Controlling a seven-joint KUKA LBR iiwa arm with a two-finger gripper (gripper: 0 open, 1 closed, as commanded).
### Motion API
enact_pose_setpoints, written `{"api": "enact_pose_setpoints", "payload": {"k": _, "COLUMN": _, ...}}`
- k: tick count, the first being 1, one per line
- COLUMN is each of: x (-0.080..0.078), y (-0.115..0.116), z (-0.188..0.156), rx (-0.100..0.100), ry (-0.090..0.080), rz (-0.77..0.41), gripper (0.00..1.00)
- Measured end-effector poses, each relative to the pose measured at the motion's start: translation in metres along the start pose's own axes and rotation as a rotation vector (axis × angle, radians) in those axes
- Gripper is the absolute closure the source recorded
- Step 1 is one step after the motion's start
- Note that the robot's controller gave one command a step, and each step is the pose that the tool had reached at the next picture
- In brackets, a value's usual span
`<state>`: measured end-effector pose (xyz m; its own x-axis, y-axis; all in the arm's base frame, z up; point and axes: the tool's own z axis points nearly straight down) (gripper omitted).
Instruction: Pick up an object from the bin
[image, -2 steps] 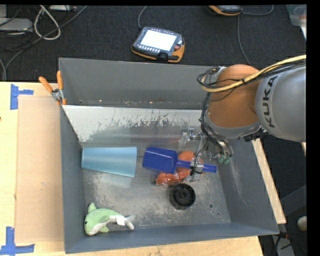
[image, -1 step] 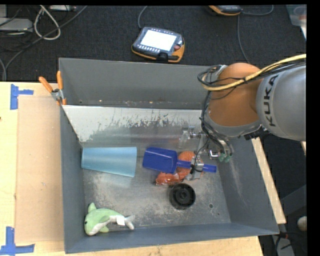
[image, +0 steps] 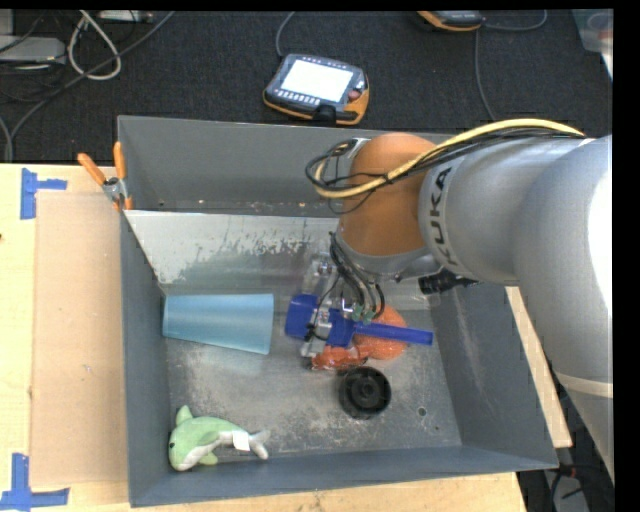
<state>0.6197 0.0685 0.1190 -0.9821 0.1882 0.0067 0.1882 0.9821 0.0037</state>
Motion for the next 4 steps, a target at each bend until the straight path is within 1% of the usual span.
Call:
{"api": "enact_pose_setpoints", "payload": {"k": 1, "x": -0.002, "y": -0.028, "z": 0.006, "rx": 0.004, "ry": -0.003, "rz": -0.108, "gripper": 0.0}}
{"api": "enact_pose_setpoints", "payload": {"k": 2, "x": -0.003, "y": -0.027, "z": 0.003, "rx": 0.0, "ry": -0.001, "rz": 0.17, "gripper": 0.0}}
{"api": "enact_pose_setpoints", "payload": {"k": 3, "x": -0.004, "y": -0.026, "z": 0.049, "rx": 0.003, "ry": -0.002, "rz": 0.081, "gripper": 0.0}}
{"api": "enact_pose_setpoints", "payload": {"k": 4, "x": -0.001, "y": -0.007, "z": 0.048, "rx": -0.002, "ry": -0.007, "rz": 0.354, "gripper": 1.0}}
